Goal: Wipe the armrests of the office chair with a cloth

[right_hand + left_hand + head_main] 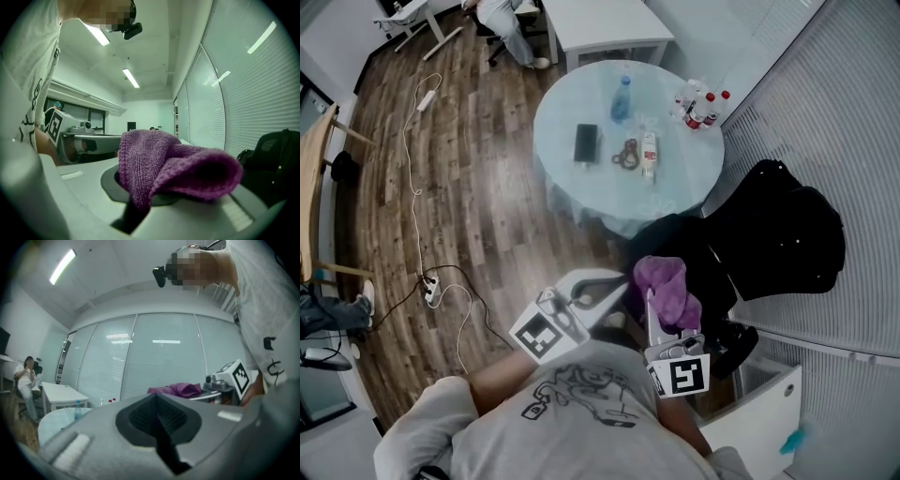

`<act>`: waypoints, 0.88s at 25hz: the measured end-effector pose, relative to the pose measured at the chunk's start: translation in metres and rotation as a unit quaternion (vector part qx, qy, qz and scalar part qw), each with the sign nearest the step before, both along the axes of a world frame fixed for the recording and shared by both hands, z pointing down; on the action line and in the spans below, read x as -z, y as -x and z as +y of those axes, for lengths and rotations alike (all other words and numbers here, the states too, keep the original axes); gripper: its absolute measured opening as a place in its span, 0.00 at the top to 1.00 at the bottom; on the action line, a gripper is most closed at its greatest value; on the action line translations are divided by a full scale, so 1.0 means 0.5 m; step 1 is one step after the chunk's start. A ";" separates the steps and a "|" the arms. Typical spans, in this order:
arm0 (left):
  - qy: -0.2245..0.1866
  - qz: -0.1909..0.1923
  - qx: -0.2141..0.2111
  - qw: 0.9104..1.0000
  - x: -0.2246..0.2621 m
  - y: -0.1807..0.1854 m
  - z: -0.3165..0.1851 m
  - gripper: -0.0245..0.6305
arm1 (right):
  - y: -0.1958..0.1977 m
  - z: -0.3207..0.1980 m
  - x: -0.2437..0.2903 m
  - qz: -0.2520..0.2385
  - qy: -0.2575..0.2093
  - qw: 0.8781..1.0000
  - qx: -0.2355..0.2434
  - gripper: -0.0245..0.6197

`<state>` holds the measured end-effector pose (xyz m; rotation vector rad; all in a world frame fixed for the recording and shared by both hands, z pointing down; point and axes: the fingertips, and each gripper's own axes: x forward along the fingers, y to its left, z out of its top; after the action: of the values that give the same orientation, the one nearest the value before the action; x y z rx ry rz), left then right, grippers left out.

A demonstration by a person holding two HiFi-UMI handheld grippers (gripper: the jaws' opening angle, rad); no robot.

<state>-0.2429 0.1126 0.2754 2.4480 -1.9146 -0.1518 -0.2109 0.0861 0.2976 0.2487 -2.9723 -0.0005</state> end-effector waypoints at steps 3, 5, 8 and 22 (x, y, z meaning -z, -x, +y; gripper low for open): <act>0.007 0.006 0.004 1.000 -0.010 0.005 -0.008 0.96 | 0.004 -0.010 -0.006 0.002 0.001 1.000 0.004 0.91; 0.011 0.005 0.002 1.000 -0.016 0.005 -0.012 0.96 | 0.006 -0.017 -0.011 0.004 0.001 1.000 0.005 0.91; 0.018 0.003 -0.002 1.000 -0.027 0.008 -0.022 0.96 | 0.010 -0.025 -0.018 0.009 0.004 1.000 0.005 0.91; 0.061 0.034 -0.016 0.997 -0.151 0.017 -0.103 0.96 | 0.007 -0.082 -0.149 0.056 0.031 0.998 0.019 0.91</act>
<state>-0.2513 0.0612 0.3508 2.3622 -1.8021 -0.1118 -0.2142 0.0450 0.3720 0.1787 -2.8594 0.0697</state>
